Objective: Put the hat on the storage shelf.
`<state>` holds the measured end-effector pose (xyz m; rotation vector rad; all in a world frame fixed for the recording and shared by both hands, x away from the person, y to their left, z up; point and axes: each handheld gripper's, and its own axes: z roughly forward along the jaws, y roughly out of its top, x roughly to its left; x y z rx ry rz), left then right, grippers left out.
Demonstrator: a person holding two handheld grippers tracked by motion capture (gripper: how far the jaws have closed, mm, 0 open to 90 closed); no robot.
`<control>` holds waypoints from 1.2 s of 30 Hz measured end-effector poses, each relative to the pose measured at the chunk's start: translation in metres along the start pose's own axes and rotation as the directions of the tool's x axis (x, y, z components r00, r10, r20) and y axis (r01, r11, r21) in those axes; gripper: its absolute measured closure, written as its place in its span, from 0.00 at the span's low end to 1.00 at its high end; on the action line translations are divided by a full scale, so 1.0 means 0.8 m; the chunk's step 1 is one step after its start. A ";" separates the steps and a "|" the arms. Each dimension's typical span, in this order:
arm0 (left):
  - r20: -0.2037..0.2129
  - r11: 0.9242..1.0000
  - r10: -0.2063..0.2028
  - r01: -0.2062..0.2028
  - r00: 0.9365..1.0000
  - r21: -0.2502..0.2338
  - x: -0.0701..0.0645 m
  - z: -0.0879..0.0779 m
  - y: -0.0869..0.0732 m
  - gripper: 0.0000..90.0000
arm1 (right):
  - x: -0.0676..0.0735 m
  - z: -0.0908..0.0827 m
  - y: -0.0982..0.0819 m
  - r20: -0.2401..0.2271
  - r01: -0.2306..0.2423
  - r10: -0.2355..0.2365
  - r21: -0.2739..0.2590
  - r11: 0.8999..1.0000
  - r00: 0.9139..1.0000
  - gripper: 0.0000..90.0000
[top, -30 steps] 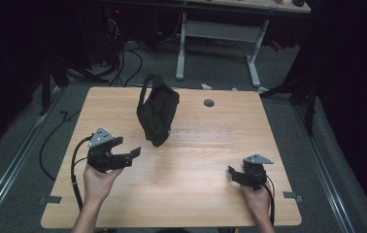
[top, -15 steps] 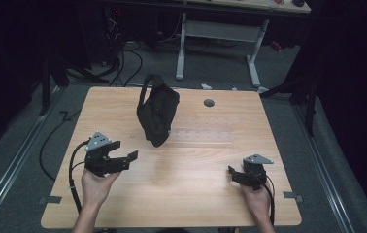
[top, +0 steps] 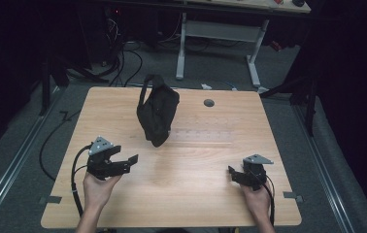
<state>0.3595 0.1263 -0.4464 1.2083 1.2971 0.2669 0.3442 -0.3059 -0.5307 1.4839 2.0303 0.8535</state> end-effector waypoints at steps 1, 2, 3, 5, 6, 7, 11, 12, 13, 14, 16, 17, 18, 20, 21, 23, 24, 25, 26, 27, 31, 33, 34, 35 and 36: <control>-0.003 1.000 -0.002 0.002 1.000 0.004 0.001 0.001 -0.002 0.25 | 0.000 0.000 0.000 0.000 -0.001 0.001 0.000 1.000 1.000 0.36; -0.005 1.000 -0.003 0.003 1.000 0.007 0.002 0.001 -0.003 0.25 | 0.000 0.000 0.000 0.000 -0.001 0.001 0.000 1.000 1.000 0.36; -0.010 1.000 -0.001 0.001 1.000 0.010 0.004 0.002 -0.006 0.25 | 0.000 0.000 0.000 0.000 -0.001 0.001 0.000 1.000 1.000 0.36; -0.016 1.000 0.000 0.001 1.000 0.014 0.007 0.003 -0.011 0.25 | 0.000 0.000 0.000 0.000 0.000 0.000 0.000 1.000 1.000 0.36; -0.019 1.000 -0.003 0.003 1.000 0.016 0.009 0.004 -0.013 0.25 | 0.000 0.000 0.000 -0.001 0.000 0.000 0.000 1.000 1.000 0.36; -0.023 1.000 -0.004 0.004 1.000 0.020 0.011 0.005 -0.016 0.25 | 0.000 0.000 0.000 -0.002 0.000 0.000 0.000 1.000 1.000 0.36; -0.041 0.999 0.003 -0.001 0.999 0.033 0.017 0.010 -0.026 0.25 | 0.000 0.000 0.000 -0.001 -0.001 0.001 0.001 1.000 1.000 0.36; -0.044 0.999 0.001 0.000 0.999 0.035 0.018 0.011 -0.028 0.25 | 0.000 0.000 0.000 -0.001 0.000 0.000 0.000 1.000 1.000 0.36; -0.048 0.999 0.004 -0.003 0.999 0.034 0.019 0.012 -0.029 0.25 | 0.001 0.000 0.000 -0.002 0.000 0.000 0.000 1.000 1.000 0.36; -0.051 0.999 0.004 -0.002 0.999 0.032 0.020 0.013 -0.030 0.25 | 0.001 0.000 0.000 -0.003 0.001 -0.001 0.000 1.000 1.000 0.36; -0.057 0.999 0.009 -0.007 0.998 0.034 0.022 0.015 -0.034 0.26 | 0.001 0.000 0.000 -0.005 0.002 -0.002 0.001 1.000 1.000 0.36; -0.061 0.999 0.012 -0.010 0.998 0.032 0.023 0.016 -0.036 0.26 | 0.001 0.000 0.000 -0.005 0.001 -0.001 0.001 1.000 1.000 0.36; -0.065 0.999 0.014 -0.012 0.998 0.033 0.024 0.017 -0.037 0.26 | 0.001 0.000 0.000 -0.005 0.001 -0.001 0.001 1.000 1.000 0.36; -0.078 0.999 0.028 -0.025 0.997 0.037 0.026 0.022 -0.043 0.26 | 0.001 0.000 0.000 -0.006 0.001 -0.001 0.001 1.000 1.000 0.36; -0.086 0.999 0.037 -0.034 0.996 0.038 0.028 0.024 -0.045 0.26 | 0.001 0.000 0.000 -0.006 0.003 -0.003 0.000 1.000 1.000 0.36; -0.104 0.998 0.055 -0.051 0.993 0.038 0.032 0.028 -0.049 0.26 | 0.001 0.000 0.000 -0.006 0.002 -0.002 0.000 1.000 1.000 0.36; -0.112 0.998 0.054 -0.050 0.992 0.035 0.033 0.029 -0.050 0.26 | 0.001 0.000 0.000 -0.007 0.004 -0.004 0.000 1.000 1.000 0.36; -0.122 0.998 0.064 -0.059 0.990 0.038 0.036 0.031 -0.052 0.26 | 0.001 0.000 0.000 -0.007 0.004 -0.004 -0.001 1.000 1.000 0.36; -0.134 0.997 0.067 -0.063 0.989 0.036 0.038 0.033 -0.053 0.26 | 0.001 0.000 0.000 -0.007 0.004 -0.004 0.000 1.000 1.000 0.36; -0.146 0.997 0.076 -0.072 0.986 0.034 0.041 0.036 -0.056 0.27 | 0.001 0.000 0.000 -0.007 0.004 -0.004 -0.001 1.000 1.000 0.36; -0.171 0.996 0.083 -0.076 0.982 0.046 0.049 0.042 -0.063 0.27 | 0.001 0.000 0.000 -0.007 0.004 -0.004 -0.001 1.000 1.000 0.36; -0.195 0.995 0.088 -0.077 0.977 0.063 0.055 0.047 -0.071 0.26 | 0.001 0.000 0.000 -0.006 0.006 -0.006 -0.001 1.000 1.000 0.36; -0.216 0.992 0.107 -0.090 0.971 0.089 0.060 0.051 -0.078 0.24 | 0.001 0.000 0.000 -0.006 0.006 -0.006 -0.001 1.000 1.000 0.36; -0.230 0.990 0.117 -0.095 0.966 0.106 0.063 0.053 -0.084 0.23 | 0.001 0.000 0.000 -0.006 0.006 -0.006 -0.001 1.000 1.000 0.36; -0.235 0.986 0.152 -0.131 0.960 0.103 0.067 0.055 -0.093 0.23 | 0.001 0.000 0.000 -0.006 0.006 -0.006 -0.001 1.000 1.000 0.36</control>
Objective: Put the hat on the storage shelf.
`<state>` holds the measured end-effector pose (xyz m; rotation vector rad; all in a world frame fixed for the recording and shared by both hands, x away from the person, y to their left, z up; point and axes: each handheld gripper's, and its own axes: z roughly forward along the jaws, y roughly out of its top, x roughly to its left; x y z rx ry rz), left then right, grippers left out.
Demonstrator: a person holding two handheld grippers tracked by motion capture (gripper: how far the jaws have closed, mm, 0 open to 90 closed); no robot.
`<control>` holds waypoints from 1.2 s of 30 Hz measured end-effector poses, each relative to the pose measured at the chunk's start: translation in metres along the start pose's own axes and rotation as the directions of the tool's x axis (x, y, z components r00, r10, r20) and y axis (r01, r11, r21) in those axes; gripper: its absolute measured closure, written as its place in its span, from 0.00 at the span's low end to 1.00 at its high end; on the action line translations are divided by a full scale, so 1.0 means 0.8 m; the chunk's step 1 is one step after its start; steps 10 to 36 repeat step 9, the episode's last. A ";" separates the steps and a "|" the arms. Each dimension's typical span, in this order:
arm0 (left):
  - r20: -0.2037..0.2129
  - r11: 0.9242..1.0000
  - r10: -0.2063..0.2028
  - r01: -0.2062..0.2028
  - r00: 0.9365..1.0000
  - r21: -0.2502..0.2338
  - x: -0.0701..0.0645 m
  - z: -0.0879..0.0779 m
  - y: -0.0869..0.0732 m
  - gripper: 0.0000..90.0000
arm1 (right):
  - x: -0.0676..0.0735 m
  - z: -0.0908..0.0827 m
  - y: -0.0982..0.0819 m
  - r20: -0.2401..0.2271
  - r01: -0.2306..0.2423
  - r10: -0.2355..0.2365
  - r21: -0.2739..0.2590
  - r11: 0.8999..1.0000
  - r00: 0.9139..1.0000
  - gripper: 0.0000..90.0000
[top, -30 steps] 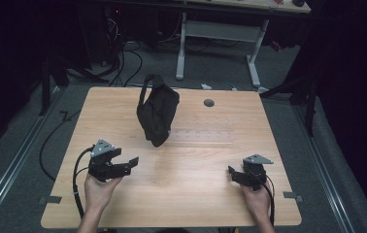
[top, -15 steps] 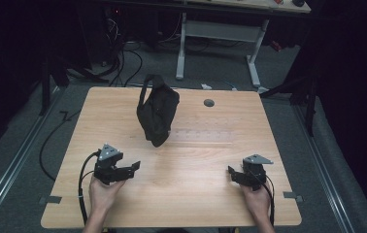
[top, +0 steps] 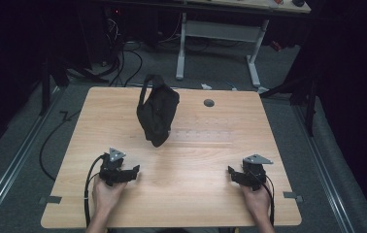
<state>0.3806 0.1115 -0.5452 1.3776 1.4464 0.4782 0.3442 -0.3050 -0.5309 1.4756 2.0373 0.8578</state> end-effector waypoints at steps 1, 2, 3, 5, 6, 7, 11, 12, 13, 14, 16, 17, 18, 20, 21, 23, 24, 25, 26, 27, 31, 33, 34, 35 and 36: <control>0.012 1.000 0.007 -0.006 1.000 -0.028 0.001 -0.002 -0.004 0.19 | 0.000 0.000 0.000 0.001 0.000 0.000 0.000 1.000 1.000 0.36; 0.004 0.999 -0.002 0.002 1.000 -0.037 0.002 -0.003 -0.004 0.22 | 0.000 0.000 0.000 0.001 -0.001 0.001 0.001 1.000 1.000 0.36; -0.002 0.999 -0.002 0.002 1.000 -0.039 0.002 -0.004 -0.004 0.24 | 0.000 0.000 0.000 0.001 0.001 -0.001 0.000 1.000 1.000 0.36; -0.006 0.999 -0.002 0.002 1.000 -0.040 0.002 -0.004 -0.004 0.24 | 0.000 0.000 0.000 0.001 -0.001 0.001 0.001 1.000 1.000 0.36; -0.006 0.999 -0.002 0.002 1.000 -0.040 0.002 -0.004 -0.004 0.24 | 0.001 0.000 0.000 0.000 -0.003 0.003 0.002 1.000 1.000 0.36; -0.006 0.999 -0.003 0.002 1.000 -0.040 0.002 -0.004 -0.004 0.24 | 0.000 0.000 0.000 0.000 -0.002 0.002 0.001 1.000 1.000 0.36; -0.007 0.999 -0.003 0.003 1.000 -0.041 0.002 -0.004 -0.004 0.24 | 0.000 0.000 0.000 0.000 -0.002 0.002 0.001 1.000 1.000 0.36; -0.007 0.999 -0.003 0.003 1.000 -0.041 0.002 -0.004 -0.004 0.24 | 0.000 0.000 0.000 0.000 -0.002 0.002 0.001 1.000 1.000 0.36; -0.007 0.999 -0.003 0.003 1.000 -0.041 0.002 -0.004 -0.004 0.24 | 0.000 0.000 0.000 0.000 -0.002 0.002 0.001 1.000 1.000 0.36; -0.007 0.999 -0.003 0.003 1.000 -0.041 0.002 -0.004 -0.004 0.24 | 0.000 0.000 0.000 0.000 -0.002 0.002 0.001 1.000 1.000 0.36; -0.007 0.999 -0.003 0.003 1.000 -0.041 0.002 -0.004 -0.004 0.24 | 0.000 0.000 0.000 0.000 -0.002 0.002 0.001 1.000 1.000 0.36; -0.007 0.999 -0.003 0.003 1.000 -0.041 0.002 -0.004 -0.004 0.24 | 0.000 0.000 0.000 0.000 -0.002 0.002 0.001 1.000 1.000 0.36; -0.007 0.999 -0.003 0.003 1.000 -0.041 0.002 -0.004 -0.004 0.24 | 0.000 0.000 0.000 0.000 -0.002 0.002 0.001 1.000 1.000 0.36; -0.007 0.999 -0.003 0.003 1.000 -0.041 0.002 -0.004 -0.004 0.24 | 0.000 0.000 0.000 0.000 -0.002 0.002 0.001 1.000 1.000 0.36; -0.007 0.999 -0.003 0.003 1.000 -0.041 0.002 -0.004 -0.004 0.24 | 0.000 0.000 0.000 0.000 -0.002 0.002 0.001 1.000 1.000 0.36; -0.007 0.999 -0.003 0.003 1.000 -0.041 0.002 -0.004 -0.004 0.24 | 0.000 0.000 0.000 0.000 -0.002 0.002 0.001 1.000 1.000 0.36; -0.007 0.999 -0.003 0.003 1.000 -0.041 0.002 -0.004 -0.004 0.24 | 0.000 0.000 0.000 0.000 -0.002 0.002 0.001 1.000 1.000 0.36; -0.007 0.999 -0.003 0.003 1.000 -0.041 0.002 -0.004 -0.004 0.24 | 0.000 0.000 0.000 0.000 -0.002 0.002 0.001 1.000 1.000 0.36; -0.007 0.999 -0.003 0.003 1.000 -0.041 0.002 -0.004 -0.004 0.24 | 0.000 0.000 0.000 0.000 -0.002 0.002 0.001 1.000 1.000 0.36; -0.007 0.999 -0.003 0.003 1.000 -0.041 0.002 -0.004 -0.004 0.24 | 0.000 0.000 0.000 0.000 -0.002 0.002 0.001 1.000 1.000 0.36; -0.007 0.999 -0.003 0.003 1.000 -0.041 0.002 -0.004 -0.004 0.24 | 0.000 0.000 0.000 0.000 -0.002 0.002 0.001 1.000 1.000 0.36; -0.007 0.999 -0.003 0.003 1.000 -0.041 0.002 -0.004 -0.004 0.24 | 0.000 0.000 0.000 0.000 -0.002 0.002 0.001 1.000 1.000 0.36; -0.007 0.999 -0.003 0.003 1.000 -0.041 0.002 -0.004 -0.004 0.24 | 0.000 0.000 0.000 0.000 -0.002 0.002 0.001 1.000 1.000 0.36; -0.007 0.999 -0.003 0.003 1.000 -0.041 0.002 -0.004 -0.004 0.24 | 0.000 0.000 0.000 0.000 -0.002 0.002 0.001 1.000 1.000 0.36; -0.007 0.999 -0.003 0.003 1.000 -0.041 0.002 -0.004 -0.004 0.24 | 0.000 0.000 0.000 0.000 -0.002 0.002 0.001 1.000 1.000 0.36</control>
